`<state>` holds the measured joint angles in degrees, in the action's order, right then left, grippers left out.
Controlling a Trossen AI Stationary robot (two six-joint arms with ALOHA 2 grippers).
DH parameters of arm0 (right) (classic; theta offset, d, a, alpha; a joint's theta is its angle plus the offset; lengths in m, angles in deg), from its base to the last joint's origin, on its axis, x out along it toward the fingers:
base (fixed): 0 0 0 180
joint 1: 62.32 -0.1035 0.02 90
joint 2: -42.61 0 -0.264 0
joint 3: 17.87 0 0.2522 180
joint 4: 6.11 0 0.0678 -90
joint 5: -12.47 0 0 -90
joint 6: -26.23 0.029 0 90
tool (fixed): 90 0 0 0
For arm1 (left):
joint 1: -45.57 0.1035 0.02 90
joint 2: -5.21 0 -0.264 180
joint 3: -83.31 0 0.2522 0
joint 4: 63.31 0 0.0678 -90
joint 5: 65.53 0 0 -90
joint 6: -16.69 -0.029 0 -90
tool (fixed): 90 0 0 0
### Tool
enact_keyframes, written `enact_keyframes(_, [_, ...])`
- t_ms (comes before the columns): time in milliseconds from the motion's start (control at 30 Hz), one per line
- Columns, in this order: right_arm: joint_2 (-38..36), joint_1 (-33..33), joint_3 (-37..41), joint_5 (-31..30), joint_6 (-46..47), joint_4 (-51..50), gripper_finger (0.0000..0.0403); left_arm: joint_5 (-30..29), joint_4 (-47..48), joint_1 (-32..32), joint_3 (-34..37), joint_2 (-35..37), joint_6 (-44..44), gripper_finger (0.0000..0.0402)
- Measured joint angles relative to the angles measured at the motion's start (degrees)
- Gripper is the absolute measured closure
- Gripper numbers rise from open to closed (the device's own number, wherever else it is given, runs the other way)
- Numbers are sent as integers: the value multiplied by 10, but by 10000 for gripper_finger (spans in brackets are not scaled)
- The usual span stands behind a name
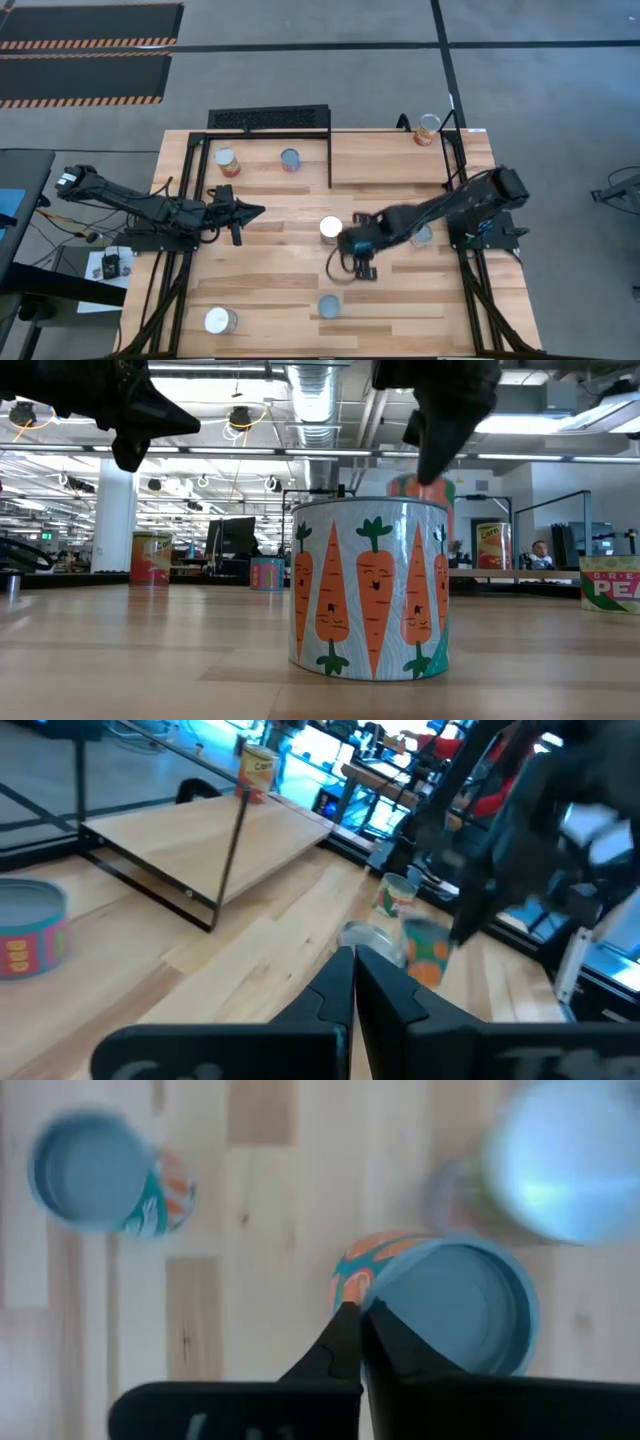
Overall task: Pick and place cans onto a shelf
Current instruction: Put the canned orange on the shelf
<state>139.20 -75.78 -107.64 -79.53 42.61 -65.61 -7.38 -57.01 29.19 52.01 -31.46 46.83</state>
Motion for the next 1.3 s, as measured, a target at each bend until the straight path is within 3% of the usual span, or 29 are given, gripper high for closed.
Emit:
enact_keyframes(200, [-89, 122, 0, 6, 11, -101, 392, -30, 2, 0, 0, 0, 12, 401])
enact_keyframes(300, [-106, 211, 0, 6, -29, -144, 394, -41, 2, 0, 0, 0, 18, 401])
enact_keyframes(533, [-81, 432, -1, 1, -161, -137, 394, -80, 5, 0, 0, 0, 20, 401])
enact_keyframes(700, [-39, 555, -1, -24, -241, -113, 394, -106, 5, 0, 0, 0, 9, 401])
enact_keyframes(900, [3, 628, -1, -40, -301, -71, 393, -132, 6, 0, 0, 0, 3, 401])
enact_keyframes(1300, [21, 665, -1, -40, -334, -47, 393, -151, 7, 0, 0, 0, 4, 401])
